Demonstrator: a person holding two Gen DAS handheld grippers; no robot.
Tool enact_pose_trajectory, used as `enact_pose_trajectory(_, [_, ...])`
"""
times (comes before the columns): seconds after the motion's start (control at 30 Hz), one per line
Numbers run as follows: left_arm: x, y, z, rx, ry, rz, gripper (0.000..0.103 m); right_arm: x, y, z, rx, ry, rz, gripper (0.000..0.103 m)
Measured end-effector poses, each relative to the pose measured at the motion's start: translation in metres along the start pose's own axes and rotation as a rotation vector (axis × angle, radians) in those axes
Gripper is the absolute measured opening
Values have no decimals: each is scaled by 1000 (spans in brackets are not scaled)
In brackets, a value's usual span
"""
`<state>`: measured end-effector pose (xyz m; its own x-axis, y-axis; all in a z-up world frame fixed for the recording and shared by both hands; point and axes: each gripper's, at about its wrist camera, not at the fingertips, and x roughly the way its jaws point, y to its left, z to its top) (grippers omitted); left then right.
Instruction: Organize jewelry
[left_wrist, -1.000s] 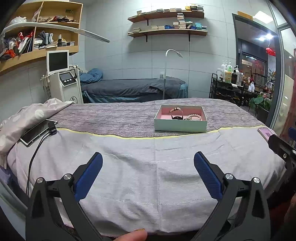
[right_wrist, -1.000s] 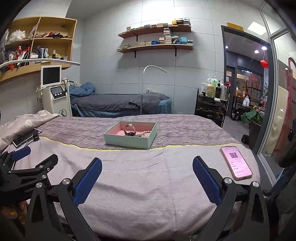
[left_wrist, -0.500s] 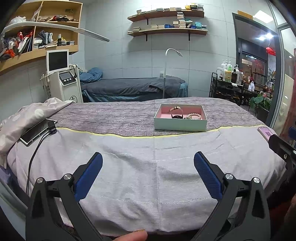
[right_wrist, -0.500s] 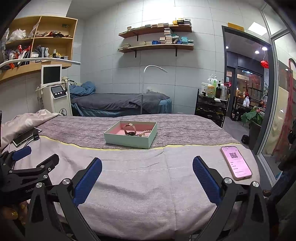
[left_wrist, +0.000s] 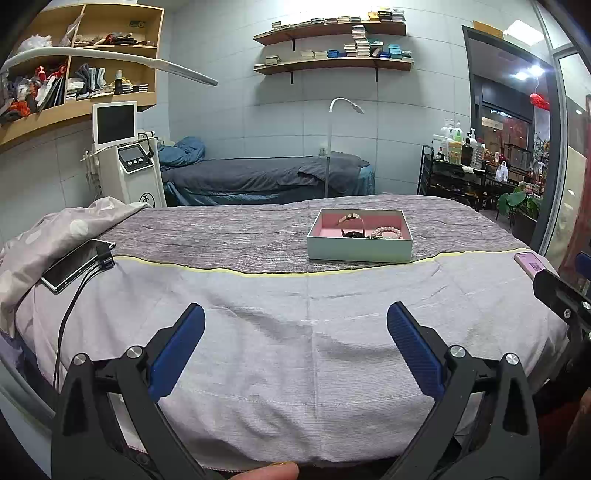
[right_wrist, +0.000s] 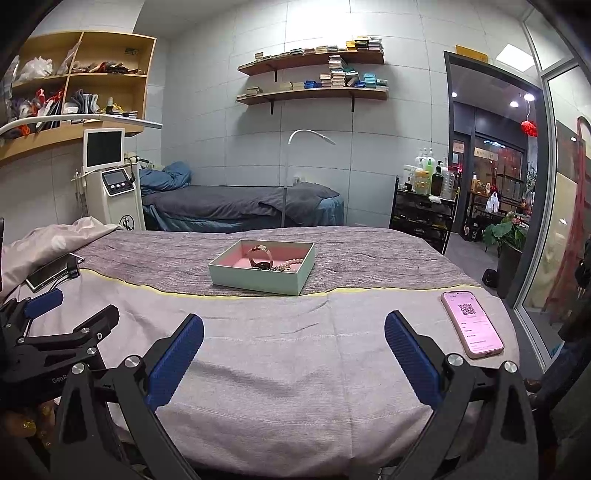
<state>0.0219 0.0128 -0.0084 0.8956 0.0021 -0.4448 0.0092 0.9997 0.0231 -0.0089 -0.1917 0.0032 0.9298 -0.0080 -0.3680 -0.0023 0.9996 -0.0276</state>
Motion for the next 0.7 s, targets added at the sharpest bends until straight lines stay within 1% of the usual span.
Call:
enact_pose_trajectory(0.17, [0,1,0,-5,2,-3,97,0,0,1,1,0,0,97])
enact_pose_trajectory(0.4, [-1,3,0,-12,-2,-29,97,1,-1,2,1,4,1,97])
enact_pose_trajectory(0.57, [-1,2,1,-9,-3,-22,97,1,-1,2,2,4,2,97])
enact_pose_trajectory(0.7, [0,2,0,-11,7,-31,97,1,-1,2,1,5,1,97])
